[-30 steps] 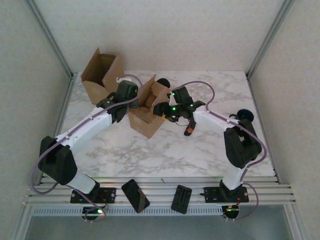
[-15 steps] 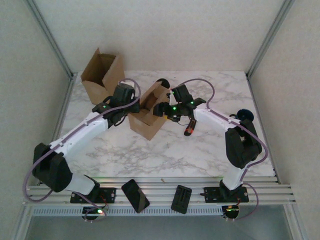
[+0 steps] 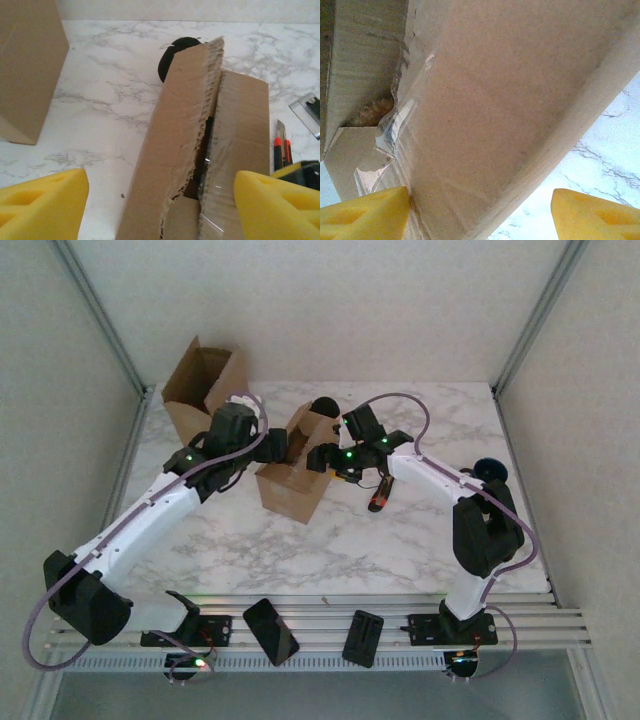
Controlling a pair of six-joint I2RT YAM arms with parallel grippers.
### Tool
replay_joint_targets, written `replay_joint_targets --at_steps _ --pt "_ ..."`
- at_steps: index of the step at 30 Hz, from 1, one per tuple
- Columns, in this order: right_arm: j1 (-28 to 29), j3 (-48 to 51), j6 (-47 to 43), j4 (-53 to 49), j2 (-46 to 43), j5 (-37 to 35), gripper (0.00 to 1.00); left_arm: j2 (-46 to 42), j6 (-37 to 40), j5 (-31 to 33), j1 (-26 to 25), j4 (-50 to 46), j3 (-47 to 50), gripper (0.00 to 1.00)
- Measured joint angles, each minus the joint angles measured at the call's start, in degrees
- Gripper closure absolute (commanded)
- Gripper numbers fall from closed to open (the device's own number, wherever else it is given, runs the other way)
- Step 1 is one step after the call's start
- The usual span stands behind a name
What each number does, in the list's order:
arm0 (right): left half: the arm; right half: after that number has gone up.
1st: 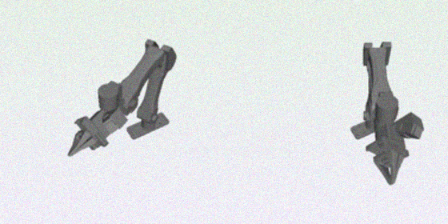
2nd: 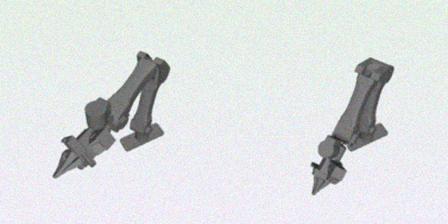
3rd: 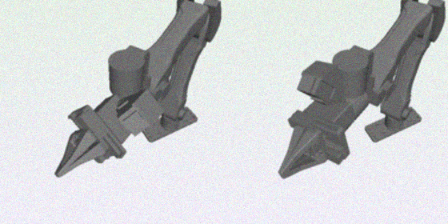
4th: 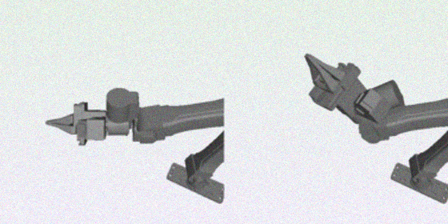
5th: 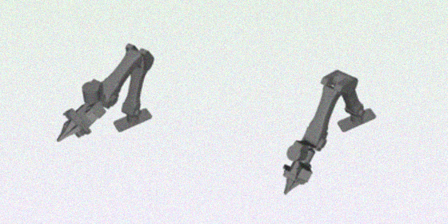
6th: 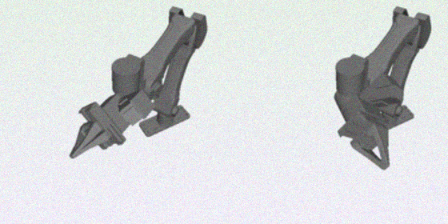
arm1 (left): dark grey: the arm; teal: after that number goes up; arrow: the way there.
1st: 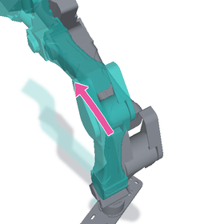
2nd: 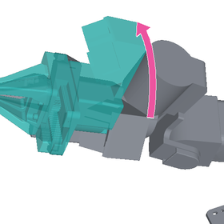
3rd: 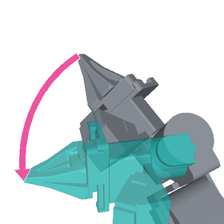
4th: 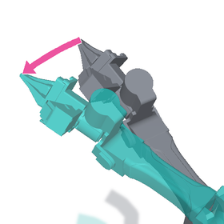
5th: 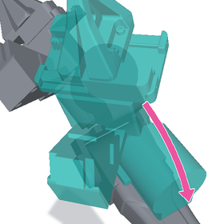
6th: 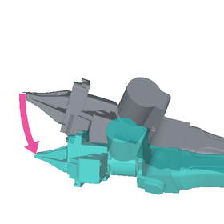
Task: Unpack the express box
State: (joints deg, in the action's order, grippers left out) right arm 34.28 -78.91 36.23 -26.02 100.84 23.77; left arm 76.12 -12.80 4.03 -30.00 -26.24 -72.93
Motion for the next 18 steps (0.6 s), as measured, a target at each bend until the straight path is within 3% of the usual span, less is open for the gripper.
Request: replay_joint_targets --at_steps 6,12,15,18 --pt "0.0 0.0 0.0 0.0 0.0 0.0 0.26 5.1 6.9 5.8 -5.3 -4.4 -5.3 0.15" --pt "0.0 0.0 0.3 0.1 0.0 0.2 0.26 13.8 10.8 11.4 -5.7 -7.0 -7.2 0.16" --pt "0.0 0.0 0.6 0.3 0.0 0.2 0.26 19.0 11.7 13.9 -5.4 -7.1 -8.9 0.2" --pt "0.0 0.2 0.6 0.4 0.0 0.4 0.26 23.3 12.2 16.3 -5.2 -7.3 -11.0 0.3"
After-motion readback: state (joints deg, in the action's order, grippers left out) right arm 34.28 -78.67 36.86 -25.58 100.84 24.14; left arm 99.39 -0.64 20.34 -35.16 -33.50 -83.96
